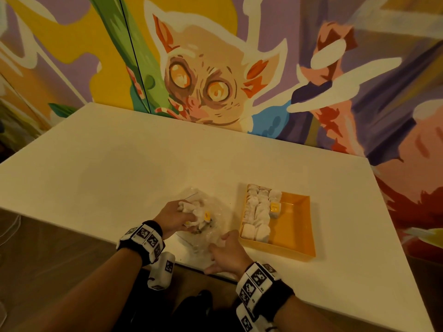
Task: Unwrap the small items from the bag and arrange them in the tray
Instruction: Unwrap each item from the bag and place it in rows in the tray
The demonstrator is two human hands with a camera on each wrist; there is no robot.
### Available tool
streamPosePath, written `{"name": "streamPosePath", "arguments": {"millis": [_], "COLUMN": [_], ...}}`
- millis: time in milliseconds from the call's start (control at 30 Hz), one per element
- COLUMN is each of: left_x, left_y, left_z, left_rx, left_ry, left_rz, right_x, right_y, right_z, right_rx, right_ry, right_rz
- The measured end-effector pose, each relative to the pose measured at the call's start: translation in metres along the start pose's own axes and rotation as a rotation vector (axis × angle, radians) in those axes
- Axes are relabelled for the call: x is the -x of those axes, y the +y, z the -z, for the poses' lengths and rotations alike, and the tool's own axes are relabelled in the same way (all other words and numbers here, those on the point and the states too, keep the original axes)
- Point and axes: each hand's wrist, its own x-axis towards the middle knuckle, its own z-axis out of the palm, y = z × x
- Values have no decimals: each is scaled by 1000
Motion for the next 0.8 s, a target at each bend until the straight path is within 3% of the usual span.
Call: {"name": "streamPosePath", "arguments": {"millis": [100,233,333,467,800], "left_x": [5,14,25,39,45], "left_y": [0,-1,2,8,5], "left_z": [-2,-9,-16,-18,-25], "left_rx": [-8,27,74,139,330], "left_ry": [68,138,101,43,127], "left_rz": [-8,-70,-121,-182,-173], "right_x": [13,10,1,-13,-14], "right_y": [-8,-24,-38,-53,-48], "right_z": [12,16,10,2,4], "right_rx": [79,204,279,342,120], "right_ry": [18,158,105,56,208], "right_rz": [127,475,617,678,658]}}
